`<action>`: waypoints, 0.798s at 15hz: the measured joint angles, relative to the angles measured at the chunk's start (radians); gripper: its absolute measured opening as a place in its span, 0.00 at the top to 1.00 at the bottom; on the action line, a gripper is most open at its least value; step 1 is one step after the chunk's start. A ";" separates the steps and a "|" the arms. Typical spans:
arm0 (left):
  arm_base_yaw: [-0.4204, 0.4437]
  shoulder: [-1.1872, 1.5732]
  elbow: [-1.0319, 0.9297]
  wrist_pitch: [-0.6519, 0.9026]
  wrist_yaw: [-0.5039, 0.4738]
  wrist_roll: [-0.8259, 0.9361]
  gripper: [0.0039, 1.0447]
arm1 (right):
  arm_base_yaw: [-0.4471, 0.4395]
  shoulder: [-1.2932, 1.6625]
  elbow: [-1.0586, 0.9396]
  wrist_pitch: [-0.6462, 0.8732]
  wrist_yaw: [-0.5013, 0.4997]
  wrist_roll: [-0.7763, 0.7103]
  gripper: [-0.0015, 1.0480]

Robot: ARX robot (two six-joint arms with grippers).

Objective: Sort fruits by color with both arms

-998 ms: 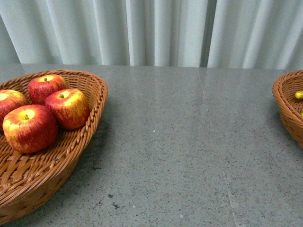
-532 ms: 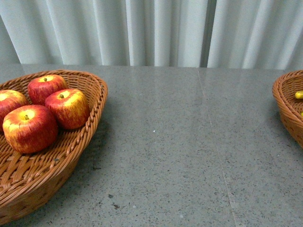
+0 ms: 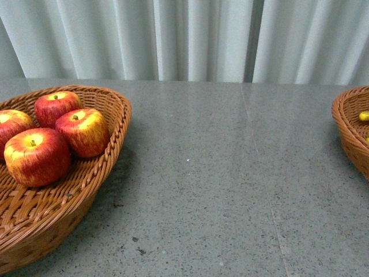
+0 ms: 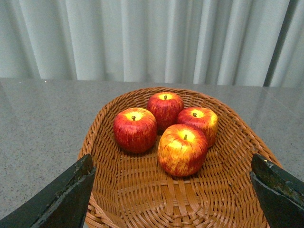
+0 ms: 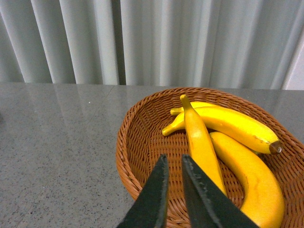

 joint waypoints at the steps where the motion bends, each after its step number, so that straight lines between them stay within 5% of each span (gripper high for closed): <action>1: 0.000 0.000 0.000 0.000 0.000 0.000 0.06 | 0.000 0.000 0.000 0.000 0.000 0.000 0.83; 3: 0.000 0.000 0.000 0.000 0.000 0.000 0.06 | 0.000 0.000 0.000 -0.001 0.000 0.000 0.68; 7: 0.000 0.000 0.000 0.000 0.000 0.000 0.06 | 0.000 0.000 0.000 0.000 0.000 0.000 0.10; 8: 0.000 0.000 0.000 0.000 0.000 0.000 0.06 | 0.000 0.000 0.000 -0.001 0.000 0.000 0.04; 12: 0.000 0.000 0.000 0.000 0.000 0.000 0.06 | 0.000 0.000 0.000 0.000 0.000 0.000 0.06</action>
